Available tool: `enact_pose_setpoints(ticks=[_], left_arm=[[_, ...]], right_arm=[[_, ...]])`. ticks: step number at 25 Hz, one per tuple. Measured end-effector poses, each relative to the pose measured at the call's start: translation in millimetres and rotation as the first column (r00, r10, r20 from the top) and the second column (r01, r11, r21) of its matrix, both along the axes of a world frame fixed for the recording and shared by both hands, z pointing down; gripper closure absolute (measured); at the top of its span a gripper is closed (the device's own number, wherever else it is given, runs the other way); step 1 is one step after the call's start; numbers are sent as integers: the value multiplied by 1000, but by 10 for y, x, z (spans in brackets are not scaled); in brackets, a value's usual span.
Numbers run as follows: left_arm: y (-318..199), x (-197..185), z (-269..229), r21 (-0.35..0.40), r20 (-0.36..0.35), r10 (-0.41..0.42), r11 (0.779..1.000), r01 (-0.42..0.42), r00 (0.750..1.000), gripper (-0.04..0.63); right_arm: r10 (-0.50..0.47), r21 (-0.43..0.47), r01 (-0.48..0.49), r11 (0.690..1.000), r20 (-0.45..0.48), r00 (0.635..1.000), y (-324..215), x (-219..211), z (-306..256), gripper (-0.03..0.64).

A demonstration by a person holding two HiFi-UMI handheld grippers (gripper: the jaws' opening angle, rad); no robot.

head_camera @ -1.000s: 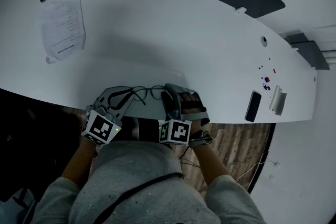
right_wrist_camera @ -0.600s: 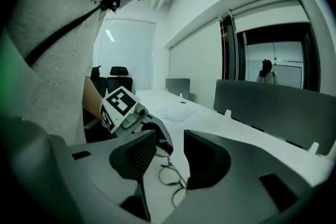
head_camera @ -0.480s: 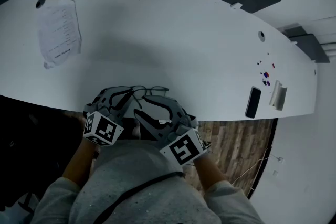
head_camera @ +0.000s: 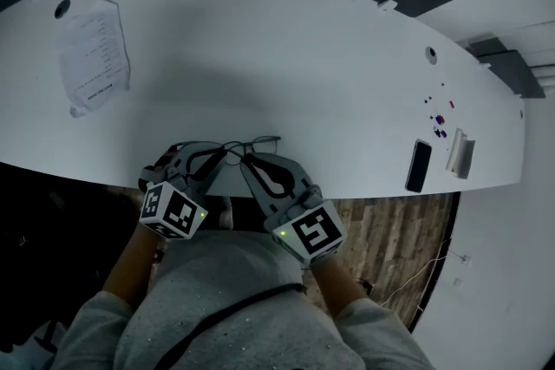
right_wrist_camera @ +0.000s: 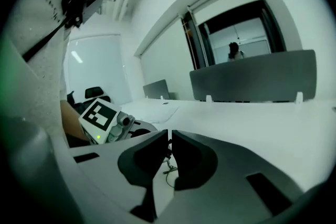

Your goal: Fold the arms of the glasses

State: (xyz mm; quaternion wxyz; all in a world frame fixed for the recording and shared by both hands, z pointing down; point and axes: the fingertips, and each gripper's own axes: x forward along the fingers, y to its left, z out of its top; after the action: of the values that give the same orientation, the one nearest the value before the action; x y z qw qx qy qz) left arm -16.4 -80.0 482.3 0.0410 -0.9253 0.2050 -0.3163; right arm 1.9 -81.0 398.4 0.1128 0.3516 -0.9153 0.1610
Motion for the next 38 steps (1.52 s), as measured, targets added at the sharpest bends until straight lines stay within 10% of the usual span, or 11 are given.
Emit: enact_pose_setpoints(ticks=[13,38], left_arm=[[-123,215,129,40,99,64,997,-69,993,560],[-209,84,449,40,154,-45,998,39,987,492]], right_arm=[[284,-333,-217,918,166,945,-205,591,495,580],[393,-433,-298,851,149,907,-243,913,1094,568]])
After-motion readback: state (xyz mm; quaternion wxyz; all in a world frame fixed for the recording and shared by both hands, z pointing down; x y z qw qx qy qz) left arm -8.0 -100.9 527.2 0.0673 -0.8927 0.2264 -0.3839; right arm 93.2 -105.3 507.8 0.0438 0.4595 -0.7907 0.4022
